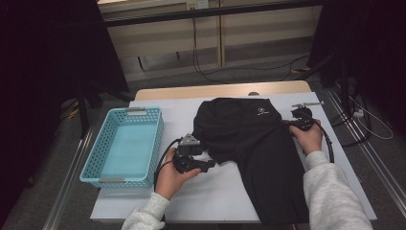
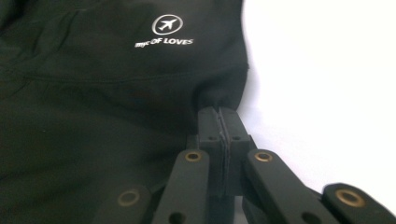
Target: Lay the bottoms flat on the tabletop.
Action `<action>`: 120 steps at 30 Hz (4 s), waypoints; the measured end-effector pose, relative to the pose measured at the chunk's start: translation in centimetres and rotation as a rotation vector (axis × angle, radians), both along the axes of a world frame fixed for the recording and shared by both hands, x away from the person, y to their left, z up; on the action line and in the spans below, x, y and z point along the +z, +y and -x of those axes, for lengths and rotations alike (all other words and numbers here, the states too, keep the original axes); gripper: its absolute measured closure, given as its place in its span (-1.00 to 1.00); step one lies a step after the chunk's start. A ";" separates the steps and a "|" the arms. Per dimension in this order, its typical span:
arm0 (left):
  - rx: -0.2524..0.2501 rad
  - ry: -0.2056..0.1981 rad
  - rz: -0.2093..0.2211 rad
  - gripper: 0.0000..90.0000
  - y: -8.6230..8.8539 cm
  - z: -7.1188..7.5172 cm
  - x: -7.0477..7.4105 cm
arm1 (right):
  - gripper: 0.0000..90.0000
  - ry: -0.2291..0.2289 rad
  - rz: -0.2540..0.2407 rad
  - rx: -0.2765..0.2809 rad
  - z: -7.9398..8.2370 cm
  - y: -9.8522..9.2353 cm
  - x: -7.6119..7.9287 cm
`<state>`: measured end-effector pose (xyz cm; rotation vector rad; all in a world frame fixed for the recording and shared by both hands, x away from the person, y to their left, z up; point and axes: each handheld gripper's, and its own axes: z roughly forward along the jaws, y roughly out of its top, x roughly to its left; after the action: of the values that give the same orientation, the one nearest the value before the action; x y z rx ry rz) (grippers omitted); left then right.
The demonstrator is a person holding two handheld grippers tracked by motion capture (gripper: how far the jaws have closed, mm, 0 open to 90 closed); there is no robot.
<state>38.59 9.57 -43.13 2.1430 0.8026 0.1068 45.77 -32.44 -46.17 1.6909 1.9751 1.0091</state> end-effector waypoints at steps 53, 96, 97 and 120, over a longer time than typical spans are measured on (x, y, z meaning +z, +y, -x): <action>0.037 -0.036 -0.023 -0.46 0.7 -0.7 0.5 | 1.00 0.017 0.069 0.034 15.3 -2.8 1.0; 0.040 -0.051 -0.069 0.71 -1.3 -5.7 -2.6 | -0.38 -0.145 0.056 0.107 16.2 -0.3 2.4; 0.038 -0.039 -0.058 0.77 -1.5 -5.7 -2.6 | -0.38 -0.142 0.050 0.103 16.3 -0.3 2.3; 0.064 0.015 0.065 0.98 0.7 -3.8 1.8 | -0.43 -0.223 0.008 0.198 16.7 3.2 3.7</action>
<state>42.39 10.26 -41.31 2.0602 0.8719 0.0967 29.06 -29.27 -42.46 1.3327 2.0216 1.1990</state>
